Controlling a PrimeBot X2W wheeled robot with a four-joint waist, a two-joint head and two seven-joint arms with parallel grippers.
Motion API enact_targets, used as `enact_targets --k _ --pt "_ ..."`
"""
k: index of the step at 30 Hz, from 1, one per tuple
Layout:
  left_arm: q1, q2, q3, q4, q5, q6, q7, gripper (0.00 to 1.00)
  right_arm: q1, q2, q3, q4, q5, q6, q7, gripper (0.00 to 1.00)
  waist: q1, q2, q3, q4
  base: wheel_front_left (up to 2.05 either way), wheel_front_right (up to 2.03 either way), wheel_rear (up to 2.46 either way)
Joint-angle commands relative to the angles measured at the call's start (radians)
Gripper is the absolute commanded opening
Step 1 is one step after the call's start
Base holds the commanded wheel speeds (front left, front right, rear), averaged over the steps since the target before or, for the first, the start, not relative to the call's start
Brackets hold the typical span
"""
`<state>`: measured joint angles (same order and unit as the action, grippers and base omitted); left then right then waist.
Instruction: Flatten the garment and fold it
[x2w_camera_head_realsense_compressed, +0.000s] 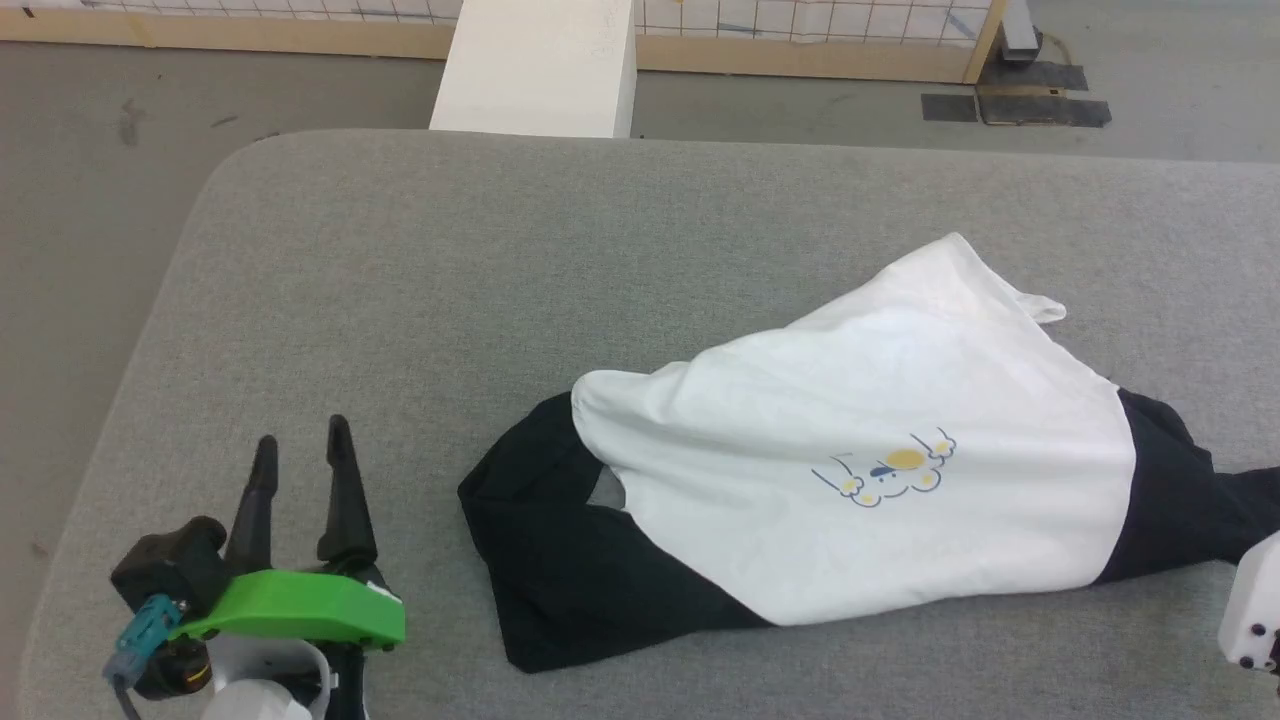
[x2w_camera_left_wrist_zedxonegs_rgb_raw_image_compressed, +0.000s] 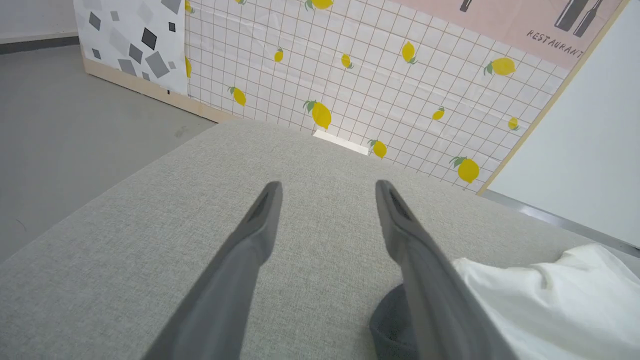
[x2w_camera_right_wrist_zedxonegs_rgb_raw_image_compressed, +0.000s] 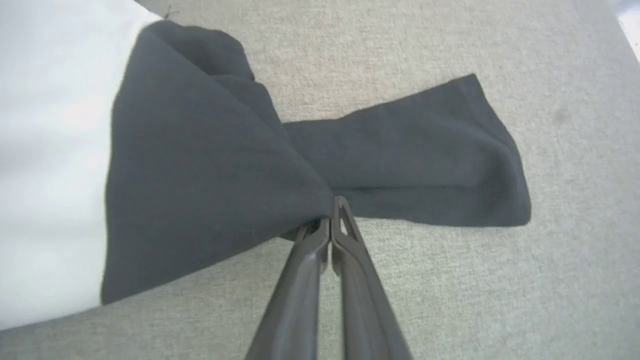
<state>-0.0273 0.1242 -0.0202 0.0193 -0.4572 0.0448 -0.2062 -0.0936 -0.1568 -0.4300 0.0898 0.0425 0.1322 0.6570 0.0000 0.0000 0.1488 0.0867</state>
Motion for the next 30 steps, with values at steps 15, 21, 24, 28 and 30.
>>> enact_targets --k 15,21,24,28,30 --pt "-0.316 0.064 -0.210 0.231 0.008 -0.050 0.559 1.00 -0.026 0.099 0.001 -0.152 0.087 -0.002 -0.195 1.00 0.0000 0.0000 0.011 -0.029 0.00 0.00 0.00" --pt "-0.399 0.079 -0.304 0.381 0.039 -0.045 0.830 1.00 -0.028 0.105 0.020 -0.163 0.069 -0.002 -0.214 1.00 0.0000 0.0000 0.035 -0.073 0.00 0.00 0.00" --pt "-0.406 0.075 -0.313 0.400 0.039 -0.045 0.844 0.47 -0.025 0.106 0.011 -0.162 0.062 -0.002 -0.223 1.00 0.0000 0.0000 0.046 -0.083 0.00 0.00 0.00" --pt "-0.414 0.059 -0.262 0.410 0.010 -0.022 0.752 0.00 -0.016 0.106 0.000 -0.155 0.072 -0.002 -0.234 1.00 0.0000 0.0000 0.055 -0.084 0.00 0.00 0.00" --pt "-0.427 0.048 -0.203 0.412 -0.021 0.005 0.678 0.00 -0.012 0.106 -0.002 -0.150 0.078 -0.002 -0.238 1.00 0.0000 0.0000 0.057 -0.080 0.00 0.00 0.00"
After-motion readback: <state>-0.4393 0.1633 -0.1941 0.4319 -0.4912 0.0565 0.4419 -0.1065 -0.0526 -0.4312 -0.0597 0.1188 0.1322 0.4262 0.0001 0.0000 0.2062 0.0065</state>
